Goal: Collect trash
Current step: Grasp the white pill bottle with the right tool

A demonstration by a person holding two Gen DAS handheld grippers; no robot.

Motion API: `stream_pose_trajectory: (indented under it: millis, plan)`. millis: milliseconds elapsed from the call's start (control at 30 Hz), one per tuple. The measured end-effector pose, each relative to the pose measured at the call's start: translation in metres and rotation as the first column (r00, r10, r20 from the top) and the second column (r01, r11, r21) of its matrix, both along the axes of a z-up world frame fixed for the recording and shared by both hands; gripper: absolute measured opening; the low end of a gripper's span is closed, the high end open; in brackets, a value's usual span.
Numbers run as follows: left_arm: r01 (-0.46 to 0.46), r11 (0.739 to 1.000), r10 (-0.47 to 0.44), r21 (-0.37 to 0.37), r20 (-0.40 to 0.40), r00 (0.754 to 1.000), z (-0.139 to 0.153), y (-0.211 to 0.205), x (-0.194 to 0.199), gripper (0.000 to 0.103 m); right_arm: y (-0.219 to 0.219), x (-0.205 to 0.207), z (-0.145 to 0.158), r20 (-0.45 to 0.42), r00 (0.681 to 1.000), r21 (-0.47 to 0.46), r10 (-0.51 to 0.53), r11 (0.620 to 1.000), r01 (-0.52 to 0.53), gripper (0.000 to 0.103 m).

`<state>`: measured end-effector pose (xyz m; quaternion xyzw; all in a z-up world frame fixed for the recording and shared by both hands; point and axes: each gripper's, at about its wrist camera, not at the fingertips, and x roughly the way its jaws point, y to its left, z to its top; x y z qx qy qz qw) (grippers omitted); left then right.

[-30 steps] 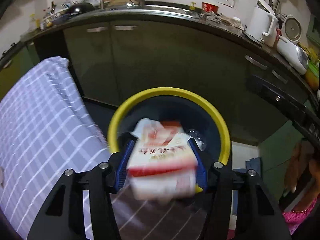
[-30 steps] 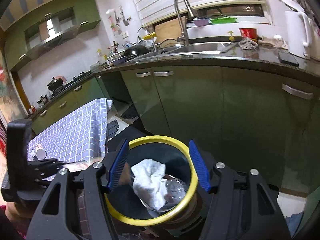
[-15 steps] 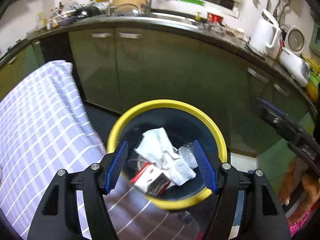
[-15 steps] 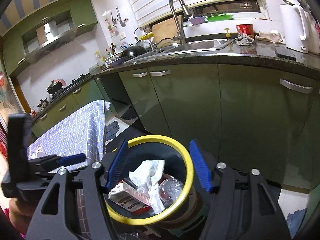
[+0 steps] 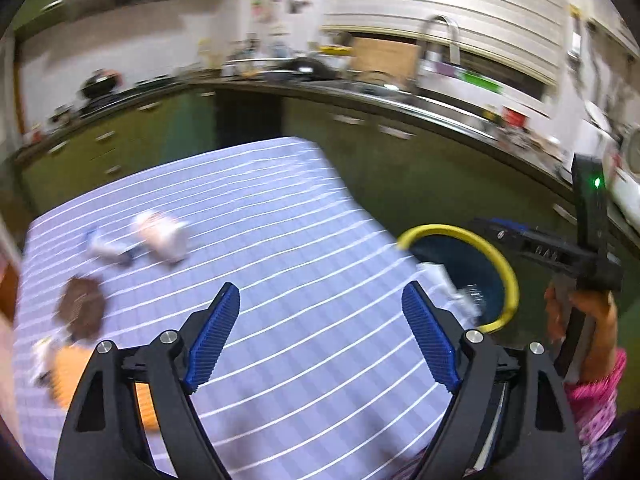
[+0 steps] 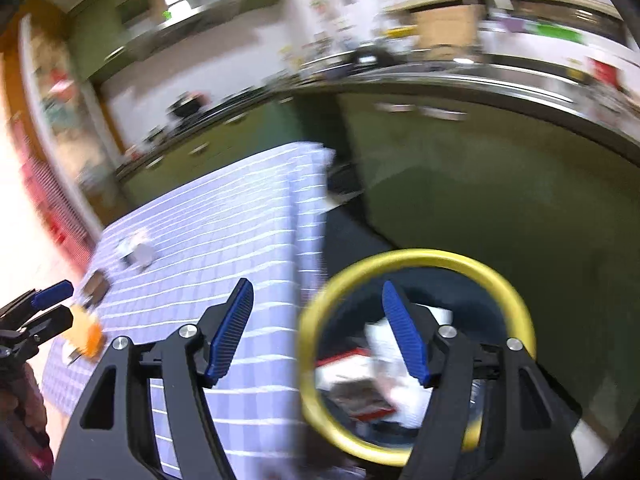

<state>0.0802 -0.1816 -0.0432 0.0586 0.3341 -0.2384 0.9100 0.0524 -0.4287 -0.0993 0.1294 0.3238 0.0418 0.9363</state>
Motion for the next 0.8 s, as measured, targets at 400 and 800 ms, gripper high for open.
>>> stream_pose_trajectory:
  millis: [400, 800]
  plan:
    - [-0.271, 0.962, 0.271, -0.023, 0.007, 0.962, -0.014, 0.136, -0.010, 0.085, 0.196, 0.124, 0.026, -0.058, 0.888, -0.147, 0.456, 0.876, -0.459, 0.064]
    - [-0.325, 0.942, 0.325, -0.081, -0.016, 0.946, -0.032, 0.168, -0.015, 0.087, 0.265, 0.231, -0.036, -0.247, 0.859, -0.221, 0.448, 0.837, -0.500, 0.064]
